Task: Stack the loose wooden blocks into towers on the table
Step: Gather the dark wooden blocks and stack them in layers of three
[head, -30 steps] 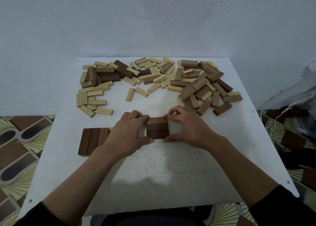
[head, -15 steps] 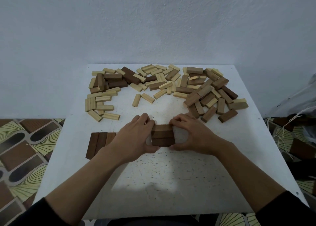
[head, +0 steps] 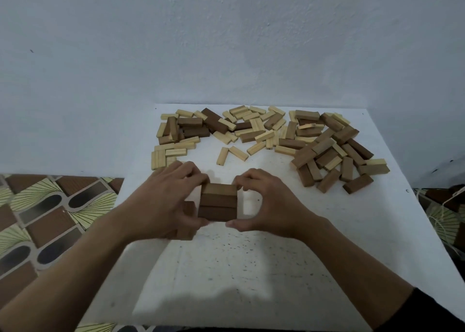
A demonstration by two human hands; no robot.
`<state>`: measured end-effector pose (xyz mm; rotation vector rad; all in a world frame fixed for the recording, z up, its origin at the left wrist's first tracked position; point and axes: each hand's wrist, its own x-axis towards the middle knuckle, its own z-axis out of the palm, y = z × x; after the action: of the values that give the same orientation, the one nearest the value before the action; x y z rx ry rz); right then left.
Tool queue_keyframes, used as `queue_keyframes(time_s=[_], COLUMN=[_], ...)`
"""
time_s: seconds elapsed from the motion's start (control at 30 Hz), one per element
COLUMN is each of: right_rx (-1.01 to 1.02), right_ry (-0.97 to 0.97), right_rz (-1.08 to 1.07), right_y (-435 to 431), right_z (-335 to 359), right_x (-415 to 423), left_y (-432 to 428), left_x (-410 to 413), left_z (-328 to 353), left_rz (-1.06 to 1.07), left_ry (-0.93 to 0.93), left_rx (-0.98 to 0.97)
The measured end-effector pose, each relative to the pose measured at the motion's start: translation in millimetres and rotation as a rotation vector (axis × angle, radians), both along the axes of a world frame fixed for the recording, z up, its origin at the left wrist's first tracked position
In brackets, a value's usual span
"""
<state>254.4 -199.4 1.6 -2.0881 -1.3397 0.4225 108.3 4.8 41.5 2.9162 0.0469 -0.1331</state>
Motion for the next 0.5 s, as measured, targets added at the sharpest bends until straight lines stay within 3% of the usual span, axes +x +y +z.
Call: queue_keyframes(time_s=[0.5], right_rx=[-0.111], right_ry=[-0.148], right_rz=[0.018], right_y=[66.6], right_z=[1.3], right_x=[-49.3], left_y=[78.6], left_x=[-46.0], left_z=[-12.2], left_rz=[0.001], left_ry=[0.085], left_rx=[-0.171])
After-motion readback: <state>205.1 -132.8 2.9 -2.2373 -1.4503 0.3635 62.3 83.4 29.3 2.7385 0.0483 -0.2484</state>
